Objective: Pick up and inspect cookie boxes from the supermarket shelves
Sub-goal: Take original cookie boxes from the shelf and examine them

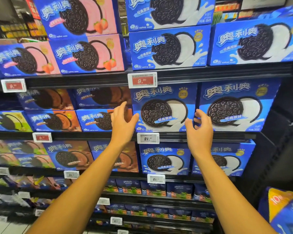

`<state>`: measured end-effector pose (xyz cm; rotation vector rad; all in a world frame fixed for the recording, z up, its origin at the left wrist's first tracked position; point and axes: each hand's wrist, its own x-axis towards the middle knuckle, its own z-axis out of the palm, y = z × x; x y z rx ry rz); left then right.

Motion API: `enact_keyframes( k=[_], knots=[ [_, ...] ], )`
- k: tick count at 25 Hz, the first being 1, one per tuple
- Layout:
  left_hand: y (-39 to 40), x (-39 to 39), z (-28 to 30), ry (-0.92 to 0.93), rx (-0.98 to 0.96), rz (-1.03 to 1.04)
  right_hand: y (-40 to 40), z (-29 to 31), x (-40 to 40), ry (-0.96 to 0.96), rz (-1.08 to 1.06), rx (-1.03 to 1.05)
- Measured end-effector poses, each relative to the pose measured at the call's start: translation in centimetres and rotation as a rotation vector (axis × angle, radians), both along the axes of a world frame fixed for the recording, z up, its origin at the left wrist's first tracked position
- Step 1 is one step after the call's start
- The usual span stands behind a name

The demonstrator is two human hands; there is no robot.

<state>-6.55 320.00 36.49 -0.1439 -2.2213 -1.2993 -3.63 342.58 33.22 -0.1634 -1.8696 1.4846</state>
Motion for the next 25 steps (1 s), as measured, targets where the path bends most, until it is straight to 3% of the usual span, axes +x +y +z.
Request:
enact_keyframes(
  k=[3,7,11,15,25],
  knots=[
    [-1.4,2.4,-3.1,0.008,0.254,0.028,0.9,-2.3,1.0,0.015,-0.018,-0.198],
    [-1.0,4.3,-9.1,-0.246,0.390,0.026,2.1,-7.6,2.7,-0.140,-0.115,-0.352],
    [1.0,3.2,-11.4,-0.493,0.347,-0.087,1.4,-10.9,3.4,-0.389,-0.034,-0.239],
    [2.6,2.1,-12.1,-0.538,0.264,-0.111,0.7,-11.1,2.8,-0.416,0.017,-0.218],
    [2.6,1.3,-12.3,-0.565,0.312,-0.112,-0.4,-10.4,1.7,-0.457,0.053,-0.186]
  ],
)
